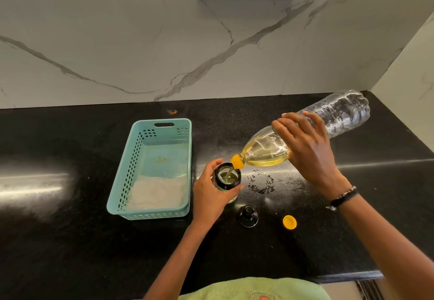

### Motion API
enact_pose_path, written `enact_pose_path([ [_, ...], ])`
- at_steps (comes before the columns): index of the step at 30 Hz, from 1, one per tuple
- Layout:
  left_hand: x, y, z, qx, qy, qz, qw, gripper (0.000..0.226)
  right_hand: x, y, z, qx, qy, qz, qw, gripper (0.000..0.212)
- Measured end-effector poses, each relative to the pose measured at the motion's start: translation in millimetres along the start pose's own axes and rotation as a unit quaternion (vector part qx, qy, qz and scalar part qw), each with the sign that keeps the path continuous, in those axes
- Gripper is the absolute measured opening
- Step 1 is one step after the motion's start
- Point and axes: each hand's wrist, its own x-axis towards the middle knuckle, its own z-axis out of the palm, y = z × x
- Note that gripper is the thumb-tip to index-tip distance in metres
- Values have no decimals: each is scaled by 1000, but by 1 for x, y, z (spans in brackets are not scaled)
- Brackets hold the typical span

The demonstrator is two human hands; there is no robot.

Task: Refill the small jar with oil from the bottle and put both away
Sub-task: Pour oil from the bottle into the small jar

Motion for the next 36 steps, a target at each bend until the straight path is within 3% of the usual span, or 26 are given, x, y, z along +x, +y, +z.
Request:
enact_pose_path([
  [36, 0, -1, 1, -2, 0, -12, 1000, 78, 17, 9, -15, -29, 55, -19, 998, 37],
])
